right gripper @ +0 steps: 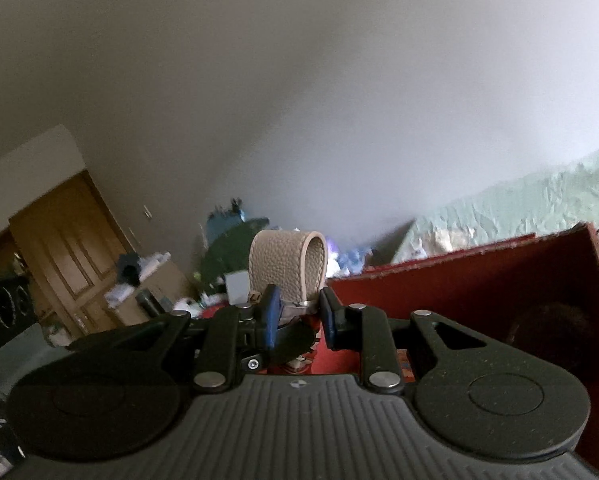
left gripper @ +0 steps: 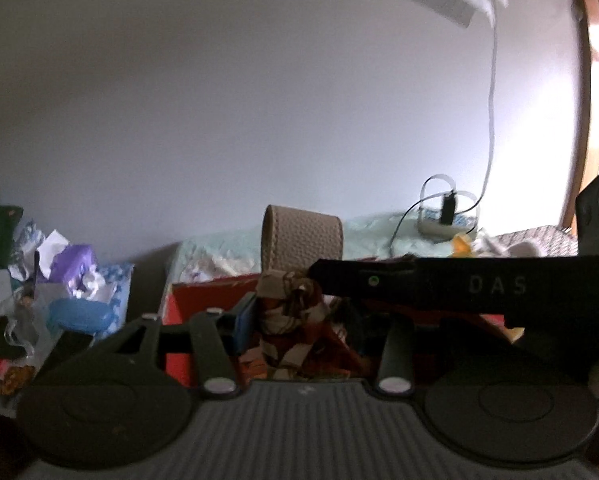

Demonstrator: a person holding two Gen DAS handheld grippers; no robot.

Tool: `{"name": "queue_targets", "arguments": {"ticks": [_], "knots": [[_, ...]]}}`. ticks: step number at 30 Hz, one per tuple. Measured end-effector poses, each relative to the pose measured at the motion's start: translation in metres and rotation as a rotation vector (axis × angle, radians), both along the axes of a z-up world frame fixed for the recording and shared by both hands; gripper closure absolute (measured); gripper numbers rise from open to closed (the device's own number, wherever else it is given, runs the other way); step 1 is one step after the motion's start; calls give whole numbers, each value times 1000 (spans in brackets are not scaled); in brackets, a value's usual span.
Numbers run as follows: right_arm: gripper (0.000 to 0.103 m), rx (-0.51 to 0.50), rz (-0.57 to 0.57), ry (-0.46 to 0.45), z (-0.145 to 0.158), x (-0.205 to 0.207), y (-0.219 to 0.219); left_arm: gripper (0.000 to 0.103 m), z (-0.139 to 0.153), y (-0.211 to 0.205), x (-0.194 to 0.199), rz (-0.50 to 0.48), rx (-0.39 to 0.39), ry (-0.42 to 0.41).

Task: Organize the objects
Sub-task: 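Lift the cloth roll with the right tool up over the red box rim, then lower the cloth roll into the red box and open the right tool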

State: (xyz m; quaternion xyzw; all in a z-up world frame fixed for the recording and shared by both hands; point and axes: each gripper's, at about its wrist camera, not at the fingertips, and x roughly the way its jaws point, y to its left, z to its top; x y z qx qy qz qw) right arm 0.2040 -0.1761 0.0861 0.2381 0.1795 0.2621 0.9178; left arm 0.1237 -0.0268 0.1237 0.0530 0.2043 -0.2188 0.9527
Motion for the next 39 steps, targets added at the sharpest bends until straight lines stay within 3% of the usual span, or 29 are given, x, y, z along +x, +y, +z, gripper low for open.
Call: {"name": "queue_targets", "arguments": {"ticks": [4, 16, 21, 28, 39], "knots": [[80, -59, 10, 66, -9, 24, 13, 59, -17, -2, 21, 39, 54, 34], [79, -151, 52, 238, -23, 59, 35, 59, -43, 12, 53, 119, 110, 115], [79, -167, 58, 259, -33, 65, 39, 59, -49, 17, 56, 110, 110, 135], [79, -159, 59, 262, -35, 69, 38, 56, -52, 9, 51, 98, 129, 102], [79, -129, 16, 257, -35, 65, 31, 53, -57, 6, 54, 163, 168, 119]]}}
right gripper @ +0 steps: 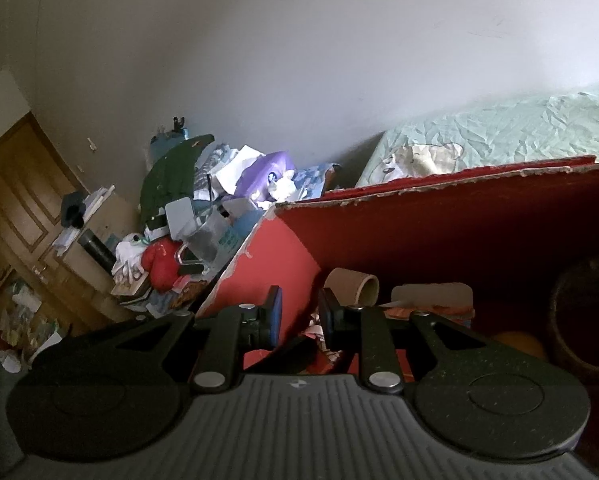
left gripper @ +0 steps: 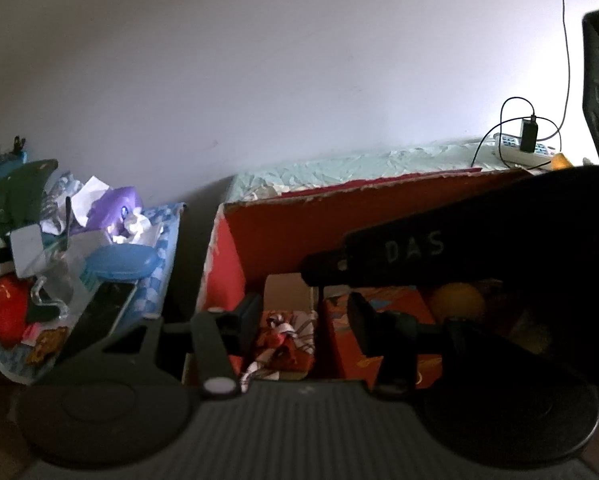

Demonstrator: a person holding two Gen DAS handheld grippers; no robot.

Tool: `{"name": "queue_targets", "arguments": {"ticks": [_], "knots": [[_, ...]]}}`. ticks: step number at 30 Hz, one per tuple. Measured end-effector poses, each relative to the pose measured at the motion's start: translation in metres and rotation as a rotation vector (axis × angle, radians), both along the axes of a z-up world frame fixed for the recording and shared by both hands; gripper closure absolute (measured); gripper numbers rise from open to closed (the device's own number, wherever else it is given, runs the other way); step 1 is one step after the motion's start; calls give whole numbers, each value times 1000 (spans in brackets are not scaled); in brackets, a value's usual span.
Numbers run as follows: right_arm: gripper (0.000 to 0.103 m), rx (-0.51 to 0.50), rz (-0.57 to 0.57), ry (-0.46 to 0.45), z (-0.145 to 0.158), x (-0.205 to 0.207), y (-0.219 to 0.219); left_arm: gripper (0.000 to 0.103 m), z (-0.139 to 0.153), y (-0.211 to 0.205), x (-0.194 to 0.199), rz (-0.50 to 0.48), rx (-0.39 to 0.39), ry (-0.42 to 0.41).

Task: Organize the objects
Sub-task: 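Lower the cloth roll into the red box and open the right tool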

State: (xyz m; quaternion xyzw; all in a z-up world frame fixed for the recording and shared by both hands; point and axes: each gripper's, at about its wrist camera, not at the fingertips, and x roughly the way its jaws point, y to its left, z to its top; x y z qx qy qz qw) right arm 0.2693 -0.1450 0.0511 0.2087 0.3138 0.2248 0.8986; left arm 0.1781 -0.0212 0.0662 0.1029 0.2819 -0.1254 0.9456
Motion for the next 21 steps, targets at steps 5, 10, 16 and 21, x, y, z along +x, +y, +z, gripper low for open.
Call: {"name": "queue_targets", "arguments": {"ticks": [5, 10, 16, 21], "knots": [[78, -58, -22, -3, 6, -3, 1, 50, 3, -4, -2, 17, 29, -15], [77, -149, -61, -27, 11, -12, -15, 47, 6, -6, -1, 20, 45, -31], [77, -194, -138, -28, 12, -18, -48, 42, 10, -14, 0, 30, 47, -43], [74, -164, -160, 9, 4, -13, -63, 31, 12, -26, 4, 33, 70, -47]]}}
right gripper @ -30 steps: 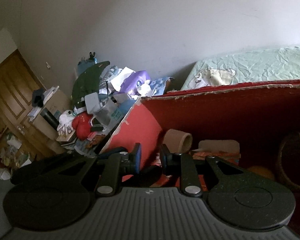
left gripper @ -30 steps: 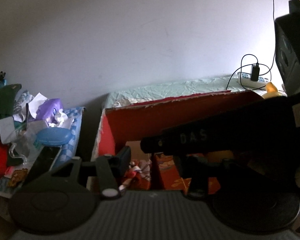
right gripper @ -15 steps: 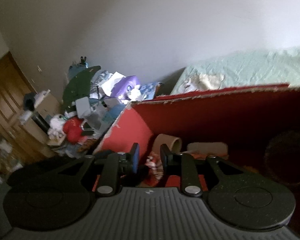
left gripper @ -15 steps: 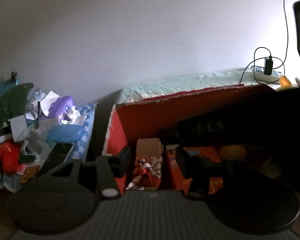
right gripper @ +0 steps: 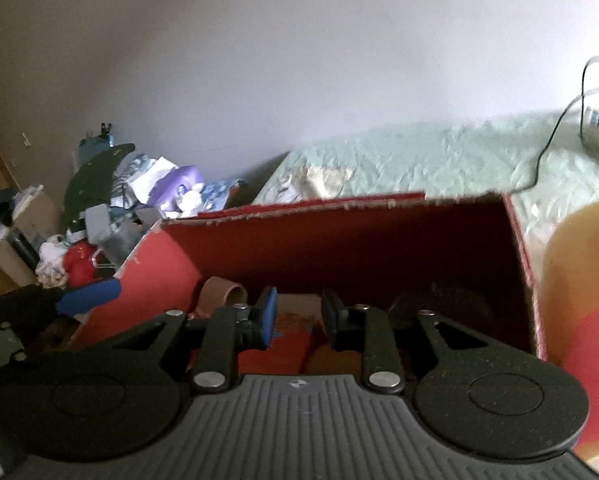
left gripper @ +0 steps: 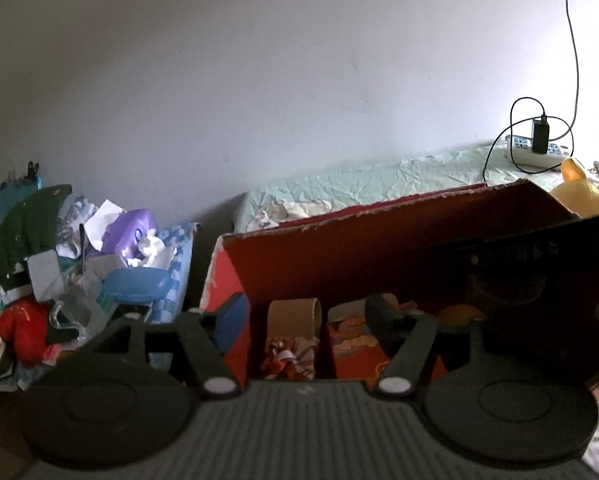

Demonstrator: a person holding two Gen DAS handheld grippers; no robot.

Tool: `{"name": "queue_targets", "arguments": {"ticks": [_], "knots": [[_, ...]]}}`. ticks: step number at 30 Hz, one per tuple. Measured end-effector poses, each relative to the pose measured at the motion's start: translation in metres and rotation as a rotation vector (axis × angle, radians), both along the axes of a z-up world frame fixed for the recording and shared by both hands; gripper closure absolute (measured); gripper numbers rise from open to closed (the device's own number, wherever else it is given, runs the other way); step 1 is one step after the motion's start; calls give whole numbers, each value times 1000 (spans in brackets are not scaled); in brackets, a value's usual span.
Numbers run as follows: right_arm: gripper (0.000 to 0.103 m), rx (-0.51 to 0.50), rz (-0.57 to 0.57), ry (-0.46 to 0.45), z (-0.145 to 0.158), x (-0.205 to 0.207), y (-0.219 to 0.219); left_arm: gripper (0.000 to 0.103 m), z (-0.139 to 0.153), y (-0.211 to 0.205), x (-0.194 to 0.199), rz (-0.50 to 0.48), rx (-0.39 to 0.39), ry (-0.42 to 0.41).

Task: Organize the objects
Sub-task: 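Lower the cloth roll into the red box and open the right tool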

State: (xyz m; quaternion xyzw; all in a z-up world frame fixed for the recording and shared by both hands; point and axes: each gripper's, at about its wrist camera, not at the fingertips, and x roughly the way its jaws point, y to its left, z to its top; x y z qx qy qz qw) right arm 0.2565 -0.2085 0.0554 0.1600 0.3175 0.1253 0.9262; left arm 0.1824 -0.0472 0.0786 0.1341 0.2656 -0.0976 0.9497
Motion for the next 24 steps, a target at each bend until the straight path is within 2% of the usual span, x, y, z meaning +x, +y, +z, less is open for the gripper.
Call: {"name": "queue_targets", "arguments": {"ticks": [3, 10, 14, 24], "knots": [[74, 16, 5, 5, -2, 2, -1, 24, -2, -5, 5, 5, 17, 10], [77, 79, 20, -2, -4, -1, -9, 26, -14, -4, 20, 53, 31, 51], [79, 14, 11, -17, -1, -3, -2, 24, -15, -4, 22, 68, 26, 53], [86, -96, -38, 17, -1, 2, 6, 22, -19, -10, 20, 75, 87, 14]]}}
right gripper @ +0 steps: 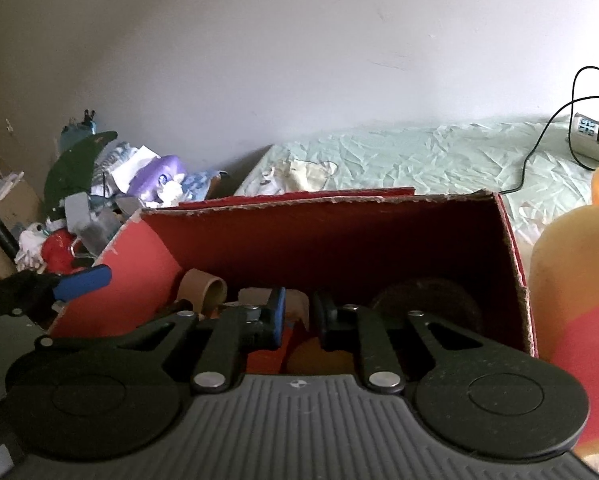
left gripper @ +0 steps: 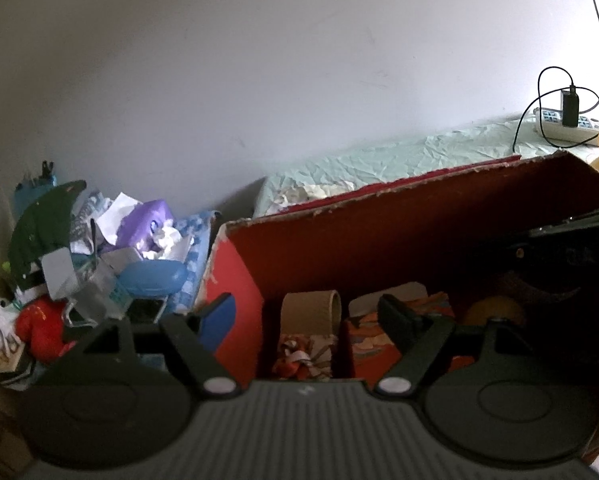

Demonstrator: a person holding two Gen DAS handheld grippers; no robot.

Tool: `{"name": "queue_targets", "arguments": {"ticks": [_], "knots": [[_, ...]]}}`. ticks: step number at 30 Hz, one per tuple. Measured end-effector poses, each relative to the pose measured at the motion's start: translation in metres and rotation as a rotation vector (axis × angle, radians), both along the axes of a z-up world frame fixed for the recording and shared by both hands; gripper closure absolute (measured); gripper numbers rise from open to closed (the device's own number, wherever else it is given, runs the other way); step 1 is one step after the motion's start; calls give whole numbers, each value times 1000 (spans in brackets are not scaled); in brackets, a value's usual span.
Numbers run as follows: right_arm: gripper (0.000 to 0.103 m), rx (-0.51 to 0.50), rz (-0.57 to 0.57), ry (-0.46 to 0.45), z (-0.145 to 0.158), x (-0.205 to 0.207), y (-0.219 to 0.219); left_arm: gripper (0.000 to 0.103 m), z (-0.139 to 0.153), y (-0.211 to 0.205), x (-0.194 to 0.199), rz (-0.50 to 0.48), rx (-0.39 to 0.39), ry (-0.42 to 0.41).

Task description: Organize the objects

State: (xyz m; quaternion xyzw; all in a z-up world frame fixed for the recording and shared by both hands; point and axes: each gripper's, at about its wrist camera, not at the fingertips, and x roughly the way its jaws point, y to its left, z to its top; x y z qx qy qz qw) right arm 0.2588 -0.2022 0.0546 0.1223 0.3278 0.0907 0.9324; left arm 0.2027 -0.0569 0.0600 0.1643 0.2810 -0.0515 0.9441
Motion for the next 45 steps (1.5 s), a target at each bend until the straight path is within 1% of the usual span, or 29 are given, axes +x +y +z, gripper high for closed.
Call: {"name": "queue_targets", "arguments": {"ticks": [4, 8, 13, 18, 22, 27, 31, 37, 45], "knots": [[87, -11, -12, 8, -1, 0, 1, 22, 0, 0, -1, 5, 3, -8], [87, -21, -22, 4, -1, -1, 2, 22, -1, -3, -4, 13, 35, -32], [87, -20, -37, 1, -1, -2, 2, 22, -1, -1, -3, 14, 25, -26], [89, 0, -44, 8, -2, -1, 0, 22, -4, -7, -6, 25, 77, -56], [90, 1, -52, -1, -1, -3, 0, 22, -3, -7, -7, 19, 75, -57], [94, -17, -58, -3, -1, -1, 1, 22, -4, -9, -8, 24, 95, -64], [94, -20, -62, -5, -1, -1, 1, 23, -5, -9, -7, 25, 98, -57], [94, -27, -69, -10, -2, -3, 1, 23, -7, -12, -7, 36, 120, -68], [94, -32, -83, -17, -2, -4, 1, 24, -6, -12, -9, 45, 121, -74]]}}
